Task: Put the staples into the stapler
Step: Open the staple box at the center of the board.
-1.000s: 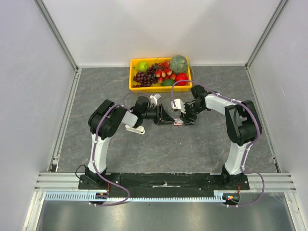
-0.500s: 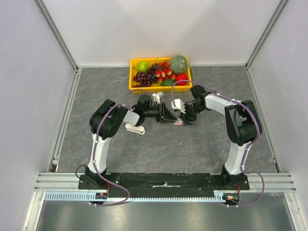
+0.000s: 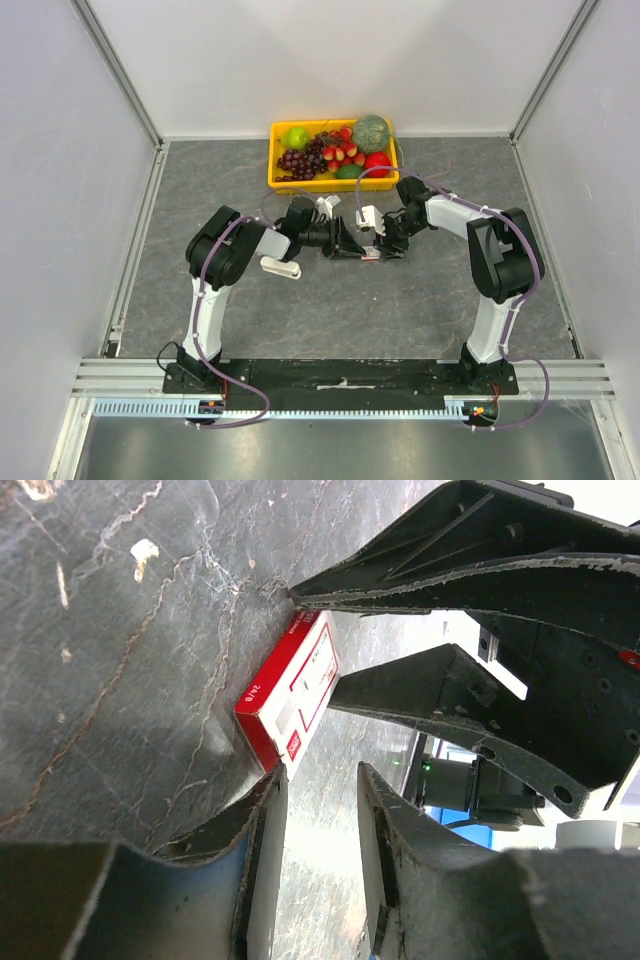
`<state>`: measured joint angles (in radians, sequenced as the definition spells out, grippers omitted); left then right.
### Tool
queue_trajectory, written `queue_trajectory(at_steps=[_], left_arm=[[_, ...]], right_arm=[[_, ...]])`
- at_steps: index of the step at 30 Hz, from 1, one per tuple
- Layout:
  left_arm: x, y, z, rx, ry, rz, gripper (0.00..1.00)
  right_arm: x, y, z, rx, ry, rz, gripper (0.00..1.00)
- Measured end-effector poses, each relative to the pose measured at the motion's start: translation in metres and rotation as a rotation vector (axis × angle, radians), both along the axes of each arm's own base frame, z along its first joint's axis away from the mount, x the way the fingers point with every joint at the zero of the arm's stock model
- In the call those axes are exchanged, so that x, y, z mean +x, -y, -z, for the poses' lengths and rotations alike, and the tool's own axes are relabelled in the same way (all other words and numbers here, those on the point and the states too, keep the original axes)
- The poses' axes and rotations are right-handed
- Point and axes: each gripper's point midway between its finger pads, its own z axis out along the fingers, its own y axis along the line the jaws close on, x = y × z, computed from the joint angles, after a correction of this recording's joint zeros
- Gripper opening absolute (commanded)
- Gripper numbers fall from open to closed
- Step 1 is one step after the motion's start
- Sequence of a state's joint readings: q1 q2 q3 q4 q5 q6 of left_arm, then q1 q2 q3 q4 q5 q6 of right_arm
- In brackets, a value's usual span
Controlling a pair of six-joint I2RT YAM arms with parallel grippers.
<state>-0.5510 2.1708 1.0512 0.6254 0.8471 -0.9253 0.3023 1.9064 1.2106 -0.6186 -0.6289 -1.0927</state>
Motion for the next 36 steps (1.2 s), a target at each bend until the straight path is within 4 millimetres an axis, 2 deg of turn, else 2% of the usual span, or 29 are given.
queue_trajectory(at_steps=[10, 26, 36], left_arm=[[0.005, 0.001, 0.004, 0.016, 0.018, 0.003, 0.42], [0.012, -0.001, 0.005, 0.030, 0.036, -0.016, 0.42], [0.013, 0.000, 0.005, 0.027, 0.040, -0.017, 0.42]], right_arm=[[0.000, 0.000, 0.000, -0.001, 0.002, -0.002, 0.59], [-0.001, -0.002, 0.000, -0.005, 0.011, -0.020, 0.50], [-0.001, -0.002, 0.000, -0.008, 0.013, -0.023, 0.50]])
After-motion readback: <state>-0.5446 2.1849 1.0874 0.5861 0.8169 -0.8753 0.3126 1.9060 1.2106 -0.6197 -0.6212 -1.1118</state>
